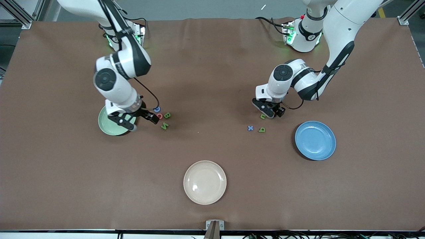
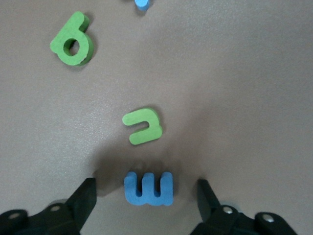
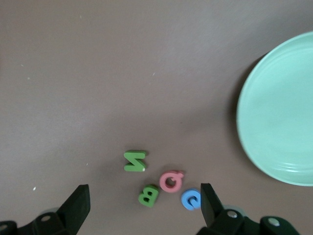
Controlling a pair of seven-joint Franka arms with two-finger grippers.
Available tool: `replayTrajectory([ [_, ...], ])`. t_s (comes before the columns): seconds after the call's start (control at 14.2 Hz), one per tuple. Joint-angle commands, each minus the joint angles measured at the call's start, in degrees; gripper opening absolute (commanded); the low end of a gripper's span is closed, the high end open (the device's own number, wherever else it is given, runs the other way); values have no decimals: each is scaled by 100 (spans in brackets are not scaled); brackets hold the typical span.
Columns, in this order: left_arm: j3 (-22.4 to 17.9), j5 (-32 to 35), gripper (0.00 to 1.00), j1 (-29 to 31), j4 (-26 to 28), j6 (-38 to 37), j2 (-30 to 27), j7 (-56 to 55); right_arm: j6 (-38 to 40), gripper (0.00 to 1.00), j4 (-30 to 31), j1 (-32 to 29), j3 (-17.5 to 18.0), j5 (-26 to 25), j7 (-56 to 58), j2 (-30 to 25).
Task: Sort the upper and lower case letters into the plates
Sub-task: 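Grasp the blue E with the left gripper while the right gripper reaches M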
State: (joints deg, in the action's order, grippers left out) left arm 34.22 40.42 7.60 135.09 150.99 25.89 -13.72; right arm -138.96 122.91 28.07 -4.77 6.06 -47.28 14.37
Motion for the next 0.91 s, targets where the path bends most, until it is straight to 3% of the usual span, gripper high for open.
replayTrajectory([
  [0.0, 15, 160, 73, 49, -17, 54, 21, -130, -447, 97, 23, 155, -60, 54, -325, 416],
  [0.28, 24, 160, 62, 49, -17, 62, 30, -271, -677, 92, -65, 181, -51, 71, -387, 778],
  [0.63, 24, 159, 55, 49, -9, 62, 21, -446, -948, 85, -329, 357, -51, 194, -387, 1261],
  [0.84, 32, 160, 41, 40, 0, 62, 21, -640, -1055, 81, -346, 427, -42, 203, -387, 1402],
])
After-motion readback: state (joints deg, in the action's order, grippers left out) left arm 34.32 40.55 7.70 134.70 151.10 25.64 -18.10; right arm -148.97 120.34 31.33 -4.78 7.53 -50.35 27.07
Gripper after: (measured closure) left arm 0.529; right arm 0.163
